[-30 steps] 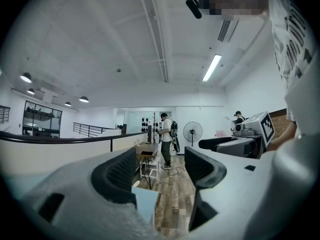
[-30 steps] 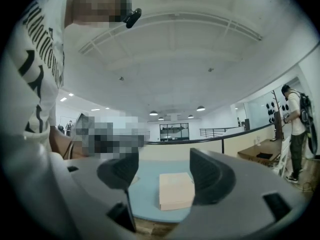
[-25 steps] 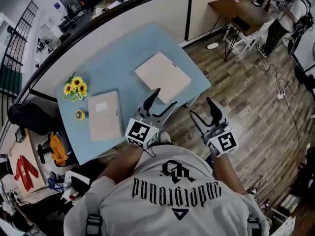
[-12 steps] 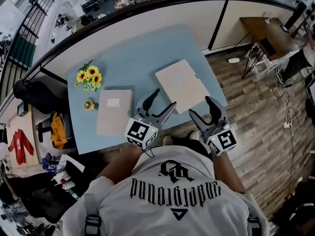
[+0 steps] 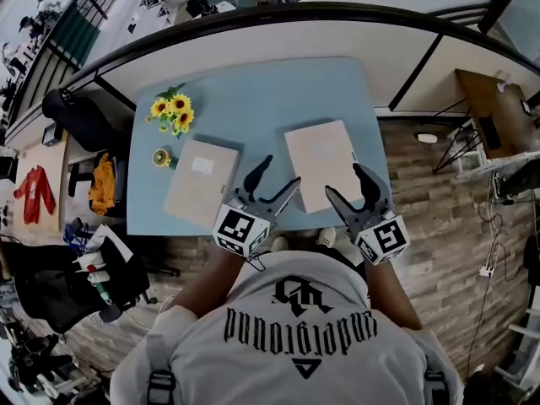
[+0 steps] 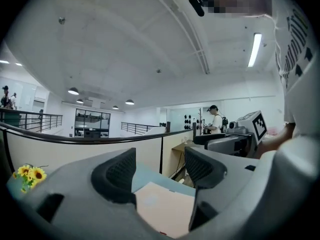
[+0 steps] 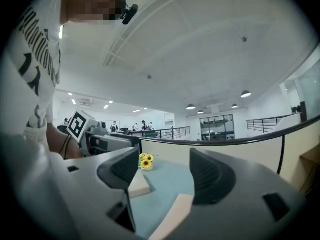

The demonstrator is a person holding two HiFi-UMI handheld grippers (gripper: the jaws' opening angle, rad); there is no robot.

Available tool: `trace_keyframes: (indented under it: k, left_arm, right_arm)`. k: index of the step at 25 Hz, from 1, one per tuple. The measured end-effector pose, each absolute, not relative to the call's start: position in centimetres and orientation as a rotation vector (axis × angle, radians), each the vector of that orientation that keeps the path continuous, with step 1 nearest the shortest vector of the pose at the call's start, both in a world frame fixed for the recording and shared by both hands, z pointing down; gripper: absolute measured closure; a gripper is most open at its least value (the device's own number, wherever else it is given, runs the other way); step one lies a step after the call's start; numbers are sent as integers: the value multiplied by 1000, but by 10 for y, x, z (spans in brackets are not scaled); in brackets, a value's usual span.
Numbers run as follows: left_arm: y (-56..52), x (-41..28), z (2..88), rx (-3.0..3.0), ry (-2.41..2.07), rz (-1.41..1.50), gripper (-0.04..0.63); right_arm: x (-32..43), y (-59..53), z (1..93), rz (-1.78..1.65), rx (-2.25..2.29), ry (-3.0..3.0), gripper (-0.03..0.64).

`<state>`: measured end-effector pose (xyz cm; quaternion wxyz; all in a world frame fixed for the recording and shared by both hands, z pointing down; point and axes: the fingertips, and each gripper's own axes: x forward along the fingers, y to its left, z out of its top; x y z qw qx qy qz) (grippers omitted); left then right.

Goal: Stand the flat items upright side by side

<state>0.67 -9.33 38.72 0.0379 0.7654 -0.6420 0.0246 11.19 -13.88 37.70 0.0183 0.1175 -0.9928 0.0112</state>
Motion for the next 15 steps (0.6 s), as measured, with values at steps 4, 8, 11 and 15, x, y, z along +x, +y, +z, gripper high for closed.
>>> trace_keyframes:
  k: [4,8,11,15]
  left_arm:
    - [-114,9,390,2249,-2052,62,281]
    - [-134,18,399,2168,-2100,63,278]
    - [-144,22,410,2101,-2135,64,275]
    - [-156,24,425,2031,-2172,79,273]
  right_arm:
    - [112,-168,380,46,241,-3068,304]
    - [118,-198,392,62,147,-3032,304]
    - [122,-217,405,89,90,-3003,302]
    - [123,-233,423,89,12,-2960,302]
